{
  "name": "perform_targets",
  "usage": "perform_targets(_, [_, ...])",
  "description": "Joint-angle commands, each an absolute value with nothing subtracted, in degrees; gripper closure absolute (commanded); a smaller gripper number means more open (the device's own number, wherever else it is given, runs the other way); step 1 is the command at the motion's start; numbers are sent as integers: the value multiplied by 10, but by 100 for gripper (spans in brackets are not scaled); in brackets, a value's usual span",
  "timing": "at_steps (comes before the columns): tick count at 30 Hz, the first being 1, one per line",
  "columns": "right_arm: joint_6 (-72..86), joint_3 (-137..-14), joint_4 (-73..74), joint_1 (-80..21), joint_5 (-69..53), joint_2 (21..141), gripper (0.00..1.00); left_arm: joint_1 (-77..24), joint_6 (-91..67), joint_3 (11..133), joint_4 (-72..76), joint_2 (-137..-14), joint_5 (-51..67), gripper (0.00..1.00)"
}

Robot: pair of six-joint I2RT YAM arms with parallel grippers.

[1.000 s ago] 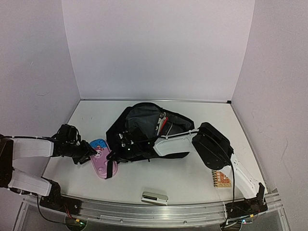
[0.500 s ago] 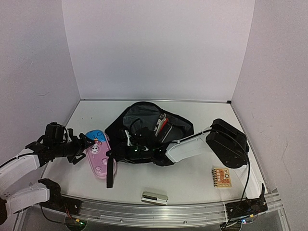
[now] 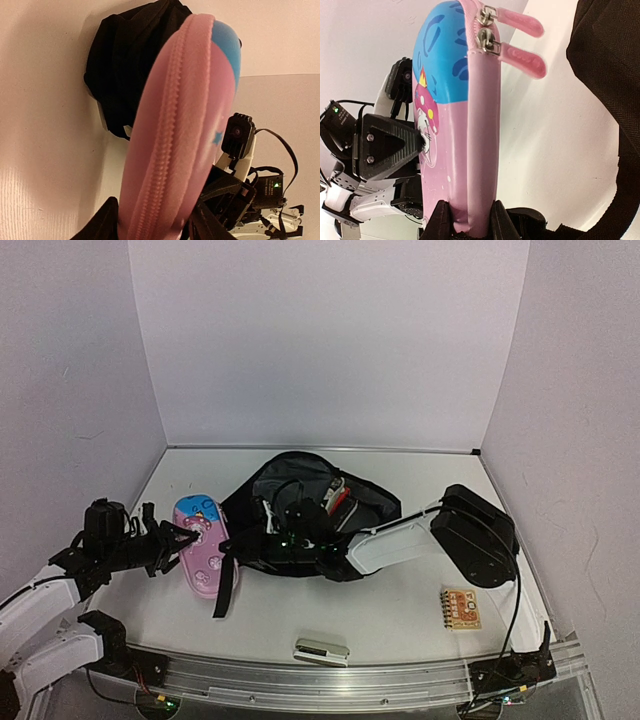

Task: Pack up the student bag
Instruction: Pick up the stationery from the center of the board.

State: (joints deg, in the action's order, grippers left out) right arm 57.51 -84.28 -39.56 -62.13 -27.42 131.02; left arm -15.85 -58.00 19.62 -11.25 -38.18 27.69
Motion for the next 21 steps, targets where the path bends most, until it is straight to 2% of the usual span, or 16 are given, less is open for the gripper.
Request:
perform_targets(1, [575, -849, -478, -627, -285, 1262, 99, -156, -599, 186, -70, -356, 296, 70])
perform_targets(4, [567, -845, -476, -627, -280, 1255, 80, -156, -588, 193, -84, -334, 288, 87])
perform_targets(6, [556, -838, -472, -627, -272, 1244, 72, -156, -576, 205, -100, -324, 284, 94])
perform_targets(7, [548, -834, -466, -626, -268, 1236, 65, -156, -568, 213, -108, -322, 282, 96])
perform_targets(9, [519, -832, -435, -626, -255, 1215, 43, -156, -550, 240, -132, -324, 277, 99])
perform_targets(12, [454, -831, -336, -625, -213, 1176, 25, -156, -503, 305, -193, -342, 250, 100])
perform_targets(18, [333, -832, -140, -626, -79, 1088, 10, -156, -399, 476, -348, -409, 116, 100])
perform_targets(21, [295, -835, -72, -620, -65, 1053, 4, -156, -338, 533, -356, -455, 163, 100])
